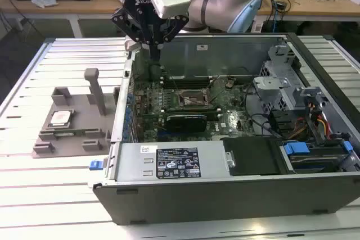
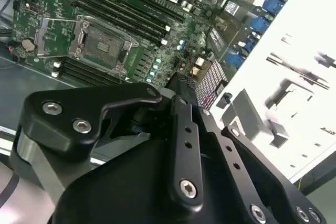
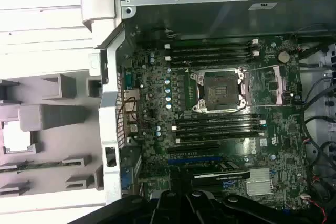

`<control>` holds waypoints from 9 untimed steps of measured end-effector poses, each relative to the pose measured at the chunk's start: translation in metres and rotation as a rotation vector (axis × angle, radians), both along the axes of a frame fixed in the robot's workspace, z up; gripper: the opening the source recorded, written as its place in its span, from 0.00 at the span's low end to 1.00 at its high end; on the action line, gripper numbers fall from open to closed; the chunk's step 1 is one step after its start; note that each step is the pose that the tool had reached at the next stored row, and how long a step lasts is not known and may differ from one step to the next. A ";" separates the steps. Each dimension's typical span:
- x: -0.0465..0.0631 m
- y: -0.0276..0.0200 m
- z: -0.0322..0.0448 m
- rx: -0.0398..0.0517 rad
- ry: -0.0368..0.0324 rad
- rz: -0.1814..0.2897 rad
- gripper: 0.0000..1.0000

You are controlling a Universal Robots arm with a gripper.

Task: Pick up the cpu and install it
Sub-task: 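Reach for the cpu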

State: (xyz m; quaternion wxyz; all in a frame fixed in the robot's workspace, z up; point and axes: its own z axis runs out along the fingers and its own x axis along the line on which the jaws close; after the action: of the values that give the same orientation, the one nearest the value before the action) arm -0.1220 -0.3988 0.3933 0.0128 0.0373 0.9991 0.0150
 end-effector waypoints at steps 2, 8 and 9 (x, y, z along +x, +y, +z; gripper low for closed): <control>-0.008 0.0000 0.0000 0.0001 0.0001 0.000 0.11; -0.029 0.0000 0.0000 0.0001 0.0000 0.000 0.11; -0.033 0.0000 0.0000 0.0000 0.0000 0.000 0.11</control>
State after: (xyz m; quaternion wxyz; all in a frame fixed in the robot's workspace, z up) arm -0.1552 -0.3989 0.3933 0.0128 0.0373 0.9991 0.0150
